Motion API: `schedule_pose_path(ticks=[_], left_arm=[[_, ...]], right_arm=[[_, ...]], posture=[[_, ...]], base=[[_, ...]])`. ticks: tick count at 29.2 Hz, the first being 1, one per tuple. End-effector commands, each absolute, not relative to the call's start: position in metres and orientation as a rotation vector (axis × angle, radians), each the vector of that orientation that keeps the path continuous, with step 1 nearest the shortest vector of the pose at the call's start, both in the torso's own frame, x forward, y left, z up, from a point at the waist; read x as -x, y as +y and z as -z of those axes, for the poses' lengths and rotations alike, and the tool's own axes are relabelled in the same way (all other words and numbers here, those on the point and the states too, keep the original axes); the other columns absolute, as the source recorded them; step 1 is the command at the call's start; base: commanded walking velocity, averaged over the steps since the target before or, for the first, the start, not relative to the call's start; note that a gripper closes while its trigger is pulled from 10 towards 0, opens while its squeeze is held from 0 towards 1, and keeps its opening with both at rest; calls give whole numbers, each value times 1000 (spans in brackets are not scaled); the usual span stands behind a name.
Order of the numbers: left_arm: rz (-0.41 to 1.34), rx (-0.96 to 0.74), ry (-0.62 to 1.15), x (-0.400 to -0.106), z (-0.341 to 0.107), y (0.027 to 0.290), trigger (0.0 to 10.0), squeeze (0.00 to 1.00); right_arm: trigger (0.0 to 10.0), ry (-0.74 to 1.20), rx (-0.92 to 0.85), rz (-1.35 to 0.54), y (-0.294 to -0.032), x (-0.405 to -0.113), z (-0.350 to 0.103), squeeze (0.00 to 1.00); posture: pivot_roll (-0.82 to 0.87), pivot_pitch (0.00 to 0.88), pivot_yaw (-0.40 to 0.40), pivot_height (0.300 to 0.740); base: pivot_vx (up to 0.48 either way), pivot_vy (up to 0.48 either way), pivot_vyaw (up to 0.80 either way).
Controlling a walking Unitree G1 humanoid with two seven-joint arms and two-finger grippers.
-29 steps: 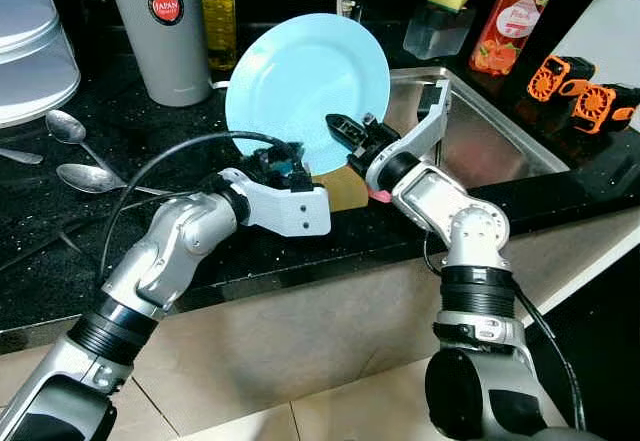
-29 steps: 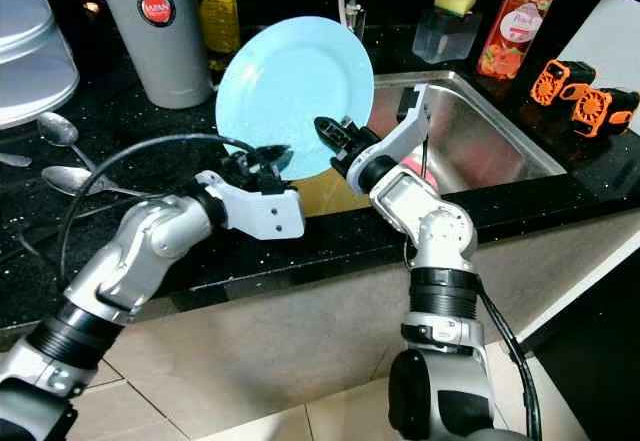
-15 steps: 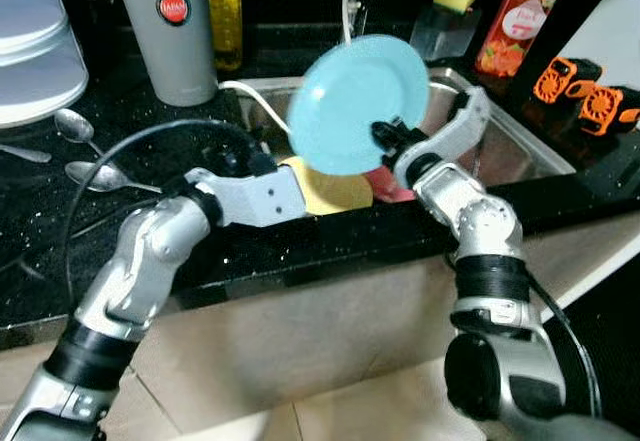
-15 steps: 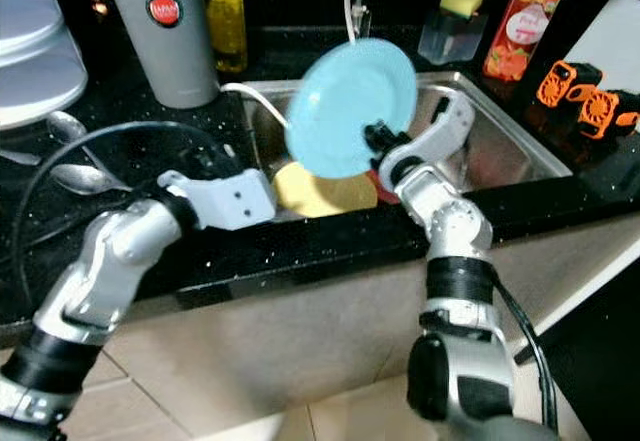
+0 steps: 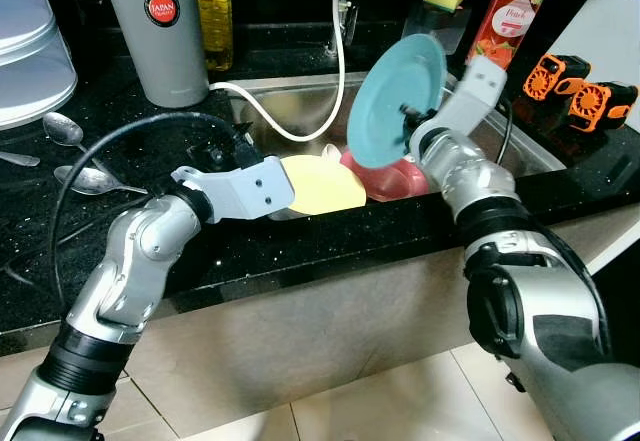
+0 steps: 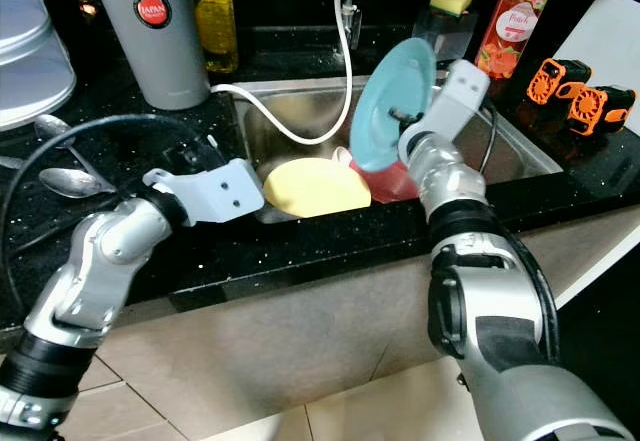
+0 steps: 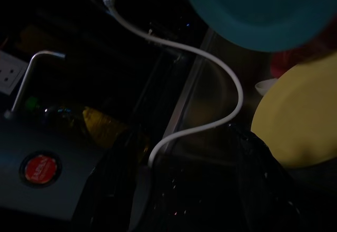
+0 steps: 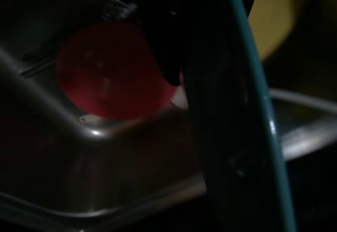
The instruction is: Kitchen organization
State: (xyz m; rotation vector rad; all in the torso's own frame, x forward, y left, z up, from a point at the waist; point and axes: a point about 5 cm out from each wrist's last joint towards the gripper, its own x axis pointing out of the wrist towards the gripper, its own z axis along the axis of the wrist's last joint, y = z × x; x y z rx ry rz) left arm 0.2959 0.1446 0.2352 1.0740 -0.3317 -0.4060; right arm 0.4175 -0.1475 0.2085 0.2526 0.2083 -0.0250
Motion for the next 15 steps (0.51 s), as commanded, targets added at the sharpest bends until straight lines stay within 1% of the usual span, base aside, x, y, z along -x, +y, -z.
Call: schedule_pose_path(ticks=[1,3,4,7,9,10,12,14,15], left_arm=[[394,-1079,-324,-294,-235,147,10000,0],[377,-1080,-318,-293,-236,149,10000,0],[370,-1079,-315,-292,-235,150,10000,0],[364,-1078,-310,-292,-235,151,10000,0],[361,-1078,-302,-290,-233,151,10000,0],[361,-1078,-302,-290,-233,151,10000,0],[359,-1077,-297,-290,-232,151,10000,0],[354,-1075,-295,-291,-232,151,10000,0],[353,-1074,-296,-292,-232,151,10000,0]], right_arm=[[10000,221,-207,26,-147,-417,-201,0],[10000,247,-194,34,-146,-415,-192,20],[10000,252,-203,41,-147,-414,-189,1000],[10000,246,-210,40,-148,-414,-188,1000],[10000,162,-247,34,-151,-417,-201,1000],[10000,162,-247,34,-151,-417,-201,1000],[10000,39,-273,25,-158,-420,-221,1000],[10000,-74,-292,17,-167,-420,-239,0],[10000,-106,-302,15,-171,-420,-245,0]], posture=[[232,0,-111,740],[236,0,-116,740],[238,1,-119,740],[238,1,-119,740],[239,3,-121,740],[239,3,-121,740],[233,5,-118,740],[232,2,-116,740],[232,2,-116,740]], base=[[0,0,0],[0,0,0],[0,0,0],[0,0,0],[0,0,0],[0,0,0],[0,0,0],[0,0,0],[0,0,0]])
